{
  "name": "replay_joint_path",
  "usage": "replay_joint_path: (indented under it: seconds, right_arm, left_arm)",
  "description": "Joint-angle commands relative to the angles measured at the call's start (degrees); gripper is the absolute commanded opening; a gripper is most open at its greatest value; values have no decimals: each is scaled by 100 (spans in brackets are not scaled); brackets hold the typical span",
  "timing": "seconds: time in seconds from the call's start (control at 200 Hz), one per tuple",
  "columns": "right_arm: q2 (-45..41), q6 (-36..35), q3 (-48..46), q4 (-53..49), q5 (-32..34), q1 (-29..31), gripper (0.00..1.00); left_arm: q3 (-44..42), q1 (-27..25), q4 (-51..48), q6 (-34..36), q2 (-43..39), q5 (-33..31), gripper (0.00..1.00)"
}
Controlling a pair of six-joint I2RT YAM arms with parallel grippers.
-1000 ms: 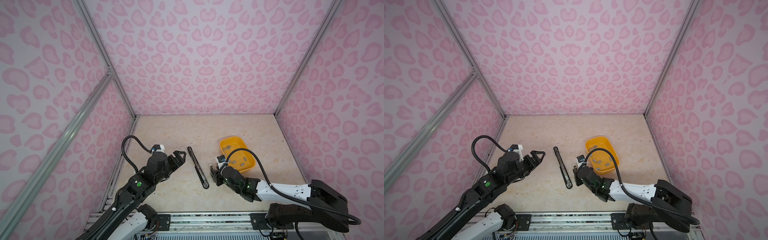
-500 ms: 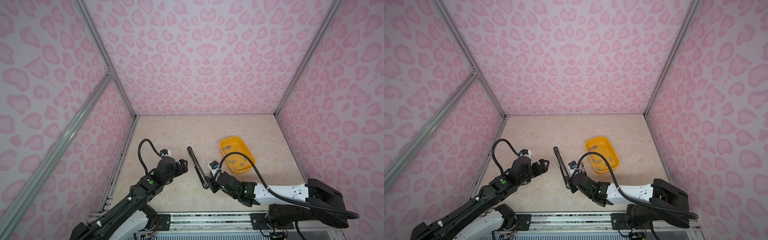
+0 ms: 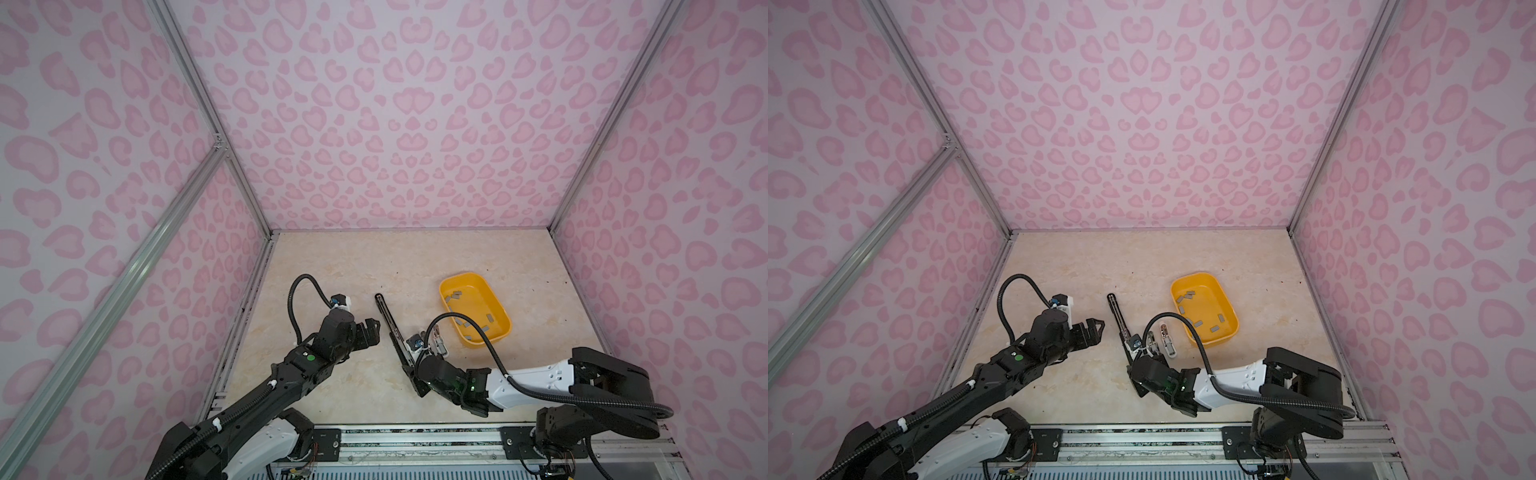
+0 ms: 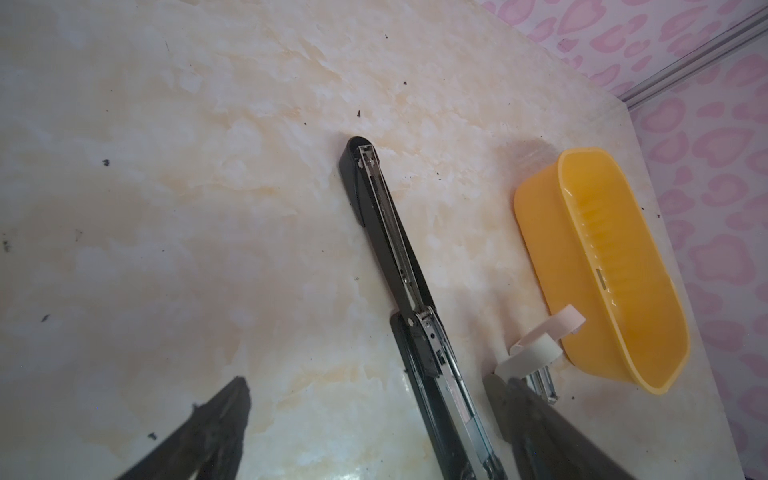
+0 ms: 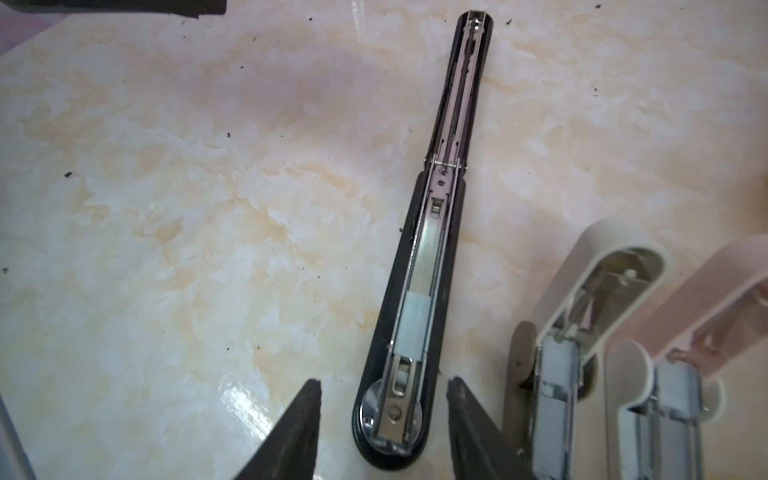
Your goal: Load the staples into the stapler
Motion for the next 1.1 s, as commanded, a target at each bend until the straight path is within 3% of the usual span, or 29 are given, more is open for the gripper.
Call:
replay_joint_path:
  seconds: [0.0, 0.305, 0.825, 1.095]
  right_arm:
    - [197, 100, 83, 196, 153, 12, 49]
    - [583, 99, 324, 139, 372, 7, 34]
    - [688, 125, 241, 231, 519, 12, 31]
    - [657, 137, 166, 322, 607, 12, 19]
  left_arm:
    - [-42, 6, 275, 131, -53, 65, 96]
    - [-192, 3, 257, 62, -230, 65, 96]
    - [-325, 16, 707, -138, -50, 300, 96]
    - [-360, 41, 1160, -340, 368, 399, 96]
